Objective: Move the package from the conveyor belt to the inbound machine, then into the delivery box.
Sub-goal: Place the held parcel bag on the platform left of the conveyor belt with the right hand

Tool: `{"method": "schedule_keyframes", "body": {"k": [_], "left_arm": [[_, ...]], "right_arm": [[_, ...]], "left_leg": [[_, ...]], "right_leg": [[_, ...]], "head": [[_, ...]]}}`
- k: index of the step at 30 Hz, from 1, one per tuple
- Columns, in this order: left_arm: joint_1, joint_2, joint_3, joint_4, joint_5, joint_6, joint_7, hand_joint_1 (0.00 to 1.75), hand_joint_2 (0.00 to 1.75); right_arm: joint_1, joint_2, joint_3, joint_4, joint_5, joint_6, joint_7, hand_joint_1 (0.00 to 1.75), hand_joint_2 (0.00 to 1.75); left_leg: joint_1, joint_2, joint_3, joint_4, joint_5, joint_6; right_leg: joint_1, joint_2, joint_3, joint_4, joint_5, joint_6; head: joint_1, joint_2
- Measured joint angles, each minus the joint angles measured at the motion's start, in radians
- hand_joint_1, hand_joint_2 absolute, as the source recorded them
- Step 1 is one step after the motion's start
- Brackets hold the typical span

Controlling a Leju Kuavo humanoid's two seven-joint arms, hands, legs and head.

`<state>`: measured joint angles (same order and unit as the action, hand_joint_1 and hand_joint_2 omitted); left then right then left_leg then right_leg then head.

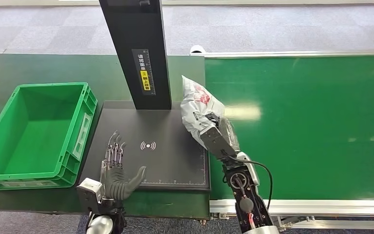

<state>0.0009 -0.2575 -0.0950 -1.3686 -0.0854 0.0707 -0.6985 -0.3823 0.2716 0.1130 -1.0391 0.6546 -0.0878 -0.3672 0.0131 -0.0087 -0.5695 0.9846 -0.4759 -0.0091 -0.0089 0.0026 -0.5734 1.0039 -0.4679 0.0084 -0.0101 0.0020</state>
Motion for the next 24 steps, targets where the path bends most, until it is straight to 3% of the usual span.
{"method": "schedule_keyframes", "body": {"k": [5,11,15,19,23,24], "left_arm": [[-0.002,0.008,-0.005,-0.028,-0.006,0.024,0.0,0.0,1.75],[-0.019,0.012,-0.015,-0.043,-0.008,0.054,0.0,0.0,1.75],[-0.022,0.014,-0.022,-0.043,-0.009,0.058,0.0,0.0,1.75],[-0.024,0.015,-0.025,-0.042,-0.009,0.057,0.0,0.0,1.75],[-0.039,0.015,-0.034,-0.033,-0.009,0.054,0.0,0.0,1.75],[-0.042,0.015,-0.035,-0.03,-0.009,0.054,0.0,0.0,1.75]], "right_arm": [[-0.05,0.029,0.049,0.099,-0.032,0.034,-0.009,1.75,1.75],[-0.122,0.072,0.274,0.287,-0.292,0.022,0.015,1.75,1.75],[-0.145,0.073,0.39,0.351,-0.338,0.02,0.018,1.75,1.75],[-0.158,0.073,0.443,0.387,-0.354,0.015,0.018,1.75,1.75],[-0.168,0.073,0.478,0.429,-0.384,0.006,0.012,0.0,1.75],[-0.169,0.073,0.486,0.438,-0.391,0.004,0.01,0.0,1.75]], "left_leg": [[0.0,0.003,0.0,0.0,0.0,0.0],[0.002,0.003,0.0,0.0,0.0,0.0],[0.002,0.003,0.0,0.0,0.0,-0.001],[0.001,0.003,0.0,0.0,0.0,0.0],[0.001,0.003,0.0,0.0,0.0,0.0],[0.001,0.003,0.0,0.0,0.0,0.0]], "right_leg": [[0.0,0.002,-0.001,0.0,0.001,0.0],[0.002,0.003,-0.001,0.0,0.0,-0.001],[0.002,0.003,-0.001,0.0,0.0,-0.001],[0.001,0.003,-0.001,0.0,0.0,-0.001],[0.001,0.003,-0.001,0.0,0.0,-0.001],[0.001,0.003,-0.001,0.0,0.001,-0.001]], "head": [[0.0,0.0],[0.0,0.0],[0.0,0.0],[0.0,0.0],[0.0,0.0],[0.0,0.0]]}}
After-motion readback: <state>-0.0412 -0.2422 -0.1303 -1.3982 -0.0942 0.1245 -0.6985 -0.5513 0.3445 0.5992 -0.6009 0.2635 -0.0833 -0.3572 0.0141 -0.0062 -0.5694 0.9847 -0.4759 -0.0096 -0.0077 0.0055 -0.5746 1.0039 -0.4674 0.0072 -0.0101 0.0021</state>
